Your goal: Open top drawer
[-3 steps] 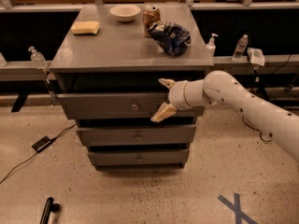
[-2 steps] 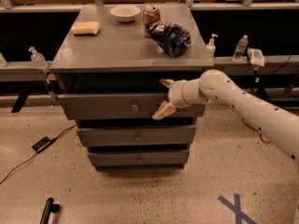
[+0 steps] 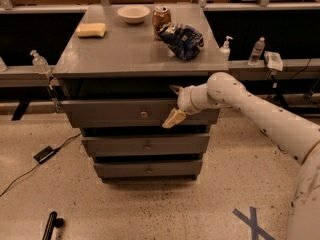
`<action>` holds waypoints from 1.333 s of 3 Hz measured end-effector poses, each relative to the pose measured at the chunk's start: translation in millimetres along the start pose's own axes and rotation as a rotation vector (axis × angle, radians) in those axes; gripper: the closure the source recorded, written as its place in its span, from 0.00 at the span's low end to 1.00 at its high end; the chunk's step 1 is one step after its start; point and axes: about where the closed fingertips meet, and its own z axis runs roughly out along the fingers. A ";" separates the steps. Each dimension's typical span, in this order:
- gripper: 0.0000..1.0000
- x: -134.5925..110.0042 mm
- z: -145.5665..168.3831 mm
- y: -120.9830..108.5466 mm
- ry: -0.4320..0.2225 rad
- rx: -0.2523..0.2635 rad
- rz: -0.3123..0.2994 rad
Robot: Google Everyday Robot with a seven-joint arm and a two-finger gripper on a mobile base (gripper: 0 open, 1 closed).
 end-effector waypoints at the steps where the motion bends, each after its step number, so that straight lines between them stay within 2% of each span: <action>1: 0.12 -1.8 -1.8 -1.1 0.000 0.000 0.000; 3: 0.13 -2.4 -2.4 -1.3 0.000 0.000 0.000; 4: 0.09 -2.6 -2.6 -1.4 0.000 0.000 0.000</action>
Offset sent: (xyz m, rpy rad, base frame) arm -0.1163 -0.0146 0.0018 0.0441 0.1541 -0.0172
